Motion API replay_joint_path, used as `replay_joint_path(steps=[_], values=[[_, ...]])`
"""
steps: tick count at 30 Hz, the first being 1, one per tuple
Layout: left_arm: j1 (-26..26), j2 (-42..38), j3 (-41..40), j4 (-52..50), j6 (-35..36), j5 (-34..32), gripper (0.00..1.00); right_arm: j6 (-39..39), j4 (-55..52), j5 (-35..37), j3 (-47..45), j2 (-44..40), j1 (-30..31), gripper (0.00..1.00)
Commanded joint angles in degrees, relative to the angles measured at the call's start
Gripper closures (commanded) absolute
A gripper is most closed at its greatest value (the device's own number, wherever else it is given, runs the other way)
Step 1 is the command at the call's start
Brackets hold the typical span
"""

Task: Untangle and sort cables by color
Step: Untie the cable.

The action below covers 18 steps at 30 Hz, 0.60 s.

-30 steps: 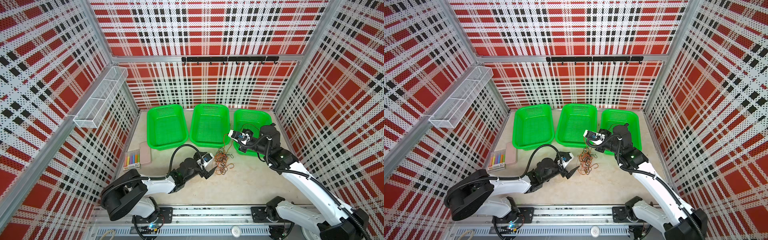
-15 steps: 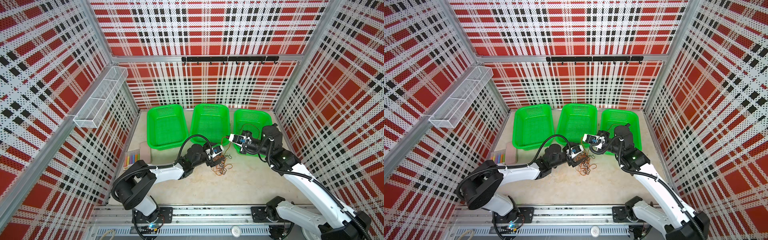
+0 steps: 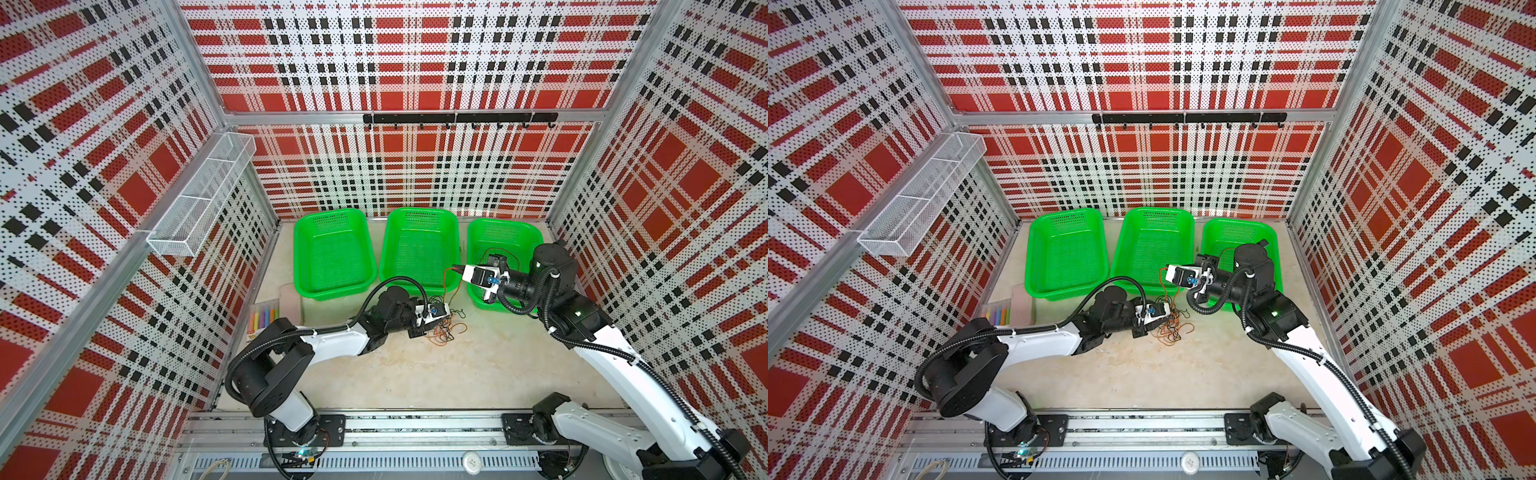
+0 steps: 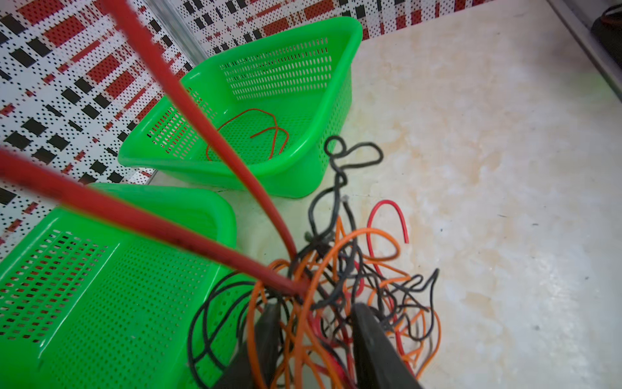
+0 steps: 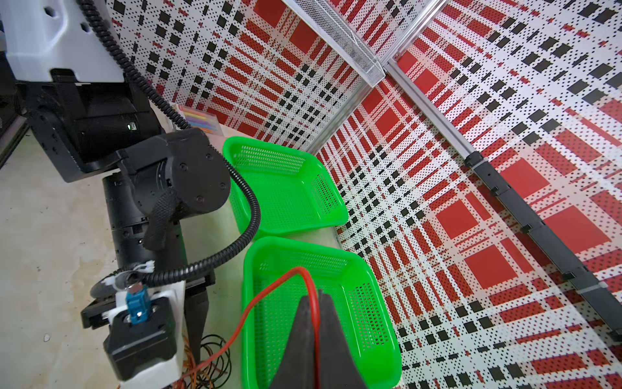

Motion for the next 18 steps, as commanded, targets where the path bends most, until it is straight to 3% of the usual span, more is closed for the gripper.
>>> replay_joint_path(steps=[1,6,9,18], values=[[-0.8,-2.1,-1.0,-1.1,1.5,0.1,0.69,-1.0,-0.2,0.3,0.4,-0.4,0.3,1.00],[-0.9,-4.8,-3.2,-0.4,0.3,-1.9,0.91,1.6,3.2,5.8,-1.6,-2.3,0.3,1.00],[-0.8,-6.5,-5.6,1.7,-2.7,-3.7,1.00,3.6,7.2,10.7,-3.7,-4.0,0.3,1.00],[-0.4,-13.7,-16.0,9.3,-11.9,-11.1,1.00,7.7,10.7,27.5,-2.6,-6.0,0.3,1.00]])
